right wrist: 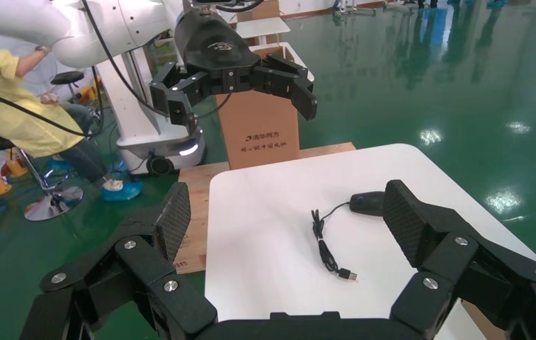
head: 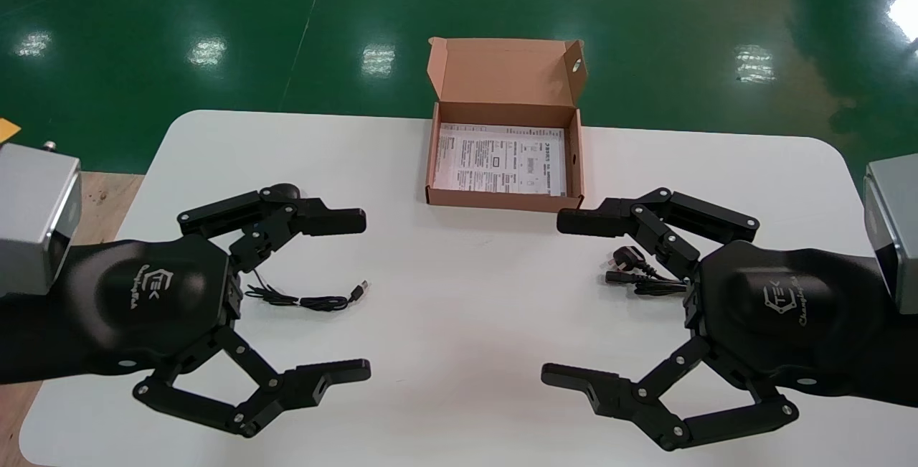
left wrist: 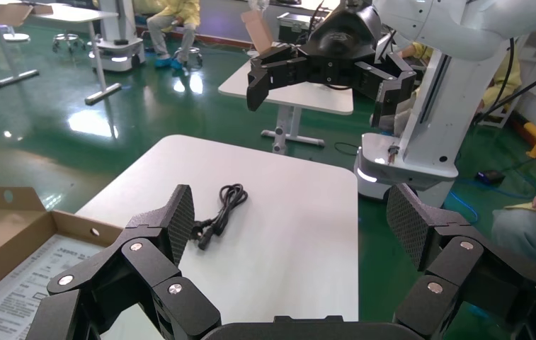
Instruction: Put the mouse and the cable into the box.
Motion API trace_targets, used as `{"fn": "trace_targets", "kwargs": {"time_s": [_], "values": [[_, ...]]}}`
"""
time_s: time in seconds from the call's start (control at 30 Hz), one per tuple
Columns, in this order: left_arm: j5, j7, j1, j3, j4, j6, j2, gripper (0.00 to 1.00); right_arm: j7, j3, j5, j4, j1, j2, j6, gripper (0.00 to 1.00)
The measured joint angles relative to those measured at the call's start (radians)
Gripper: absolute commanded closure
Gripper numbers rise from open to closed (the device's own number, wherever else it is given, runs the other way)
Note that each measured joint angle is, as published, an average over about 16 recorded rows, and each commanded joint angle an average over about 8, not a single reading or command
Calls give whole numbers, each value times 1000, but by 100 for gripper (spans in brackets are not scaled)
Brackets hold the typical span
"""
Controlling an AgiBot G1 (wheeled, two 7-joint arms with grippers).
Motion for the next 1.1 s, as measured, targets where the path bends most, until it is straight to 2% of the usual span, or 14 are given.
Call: {"fn": "trace_targets", "kwargs": {"time_s": [0.73, 0.93, 1.1], "values": [[8, -1, -2, 4, -2, 3, -2, 0, -1, 0, -1, 0, 0, 0, 0, 0], [102, -26, -71, 57, -16, 33, -10, 0, -51, -4, -53, -2, 24, 7, -9, 0], [242, -47, -187, 154, 4, 62, -1, 0, -167, -27, -178, -50, 83, 6, -25, 0]]}}
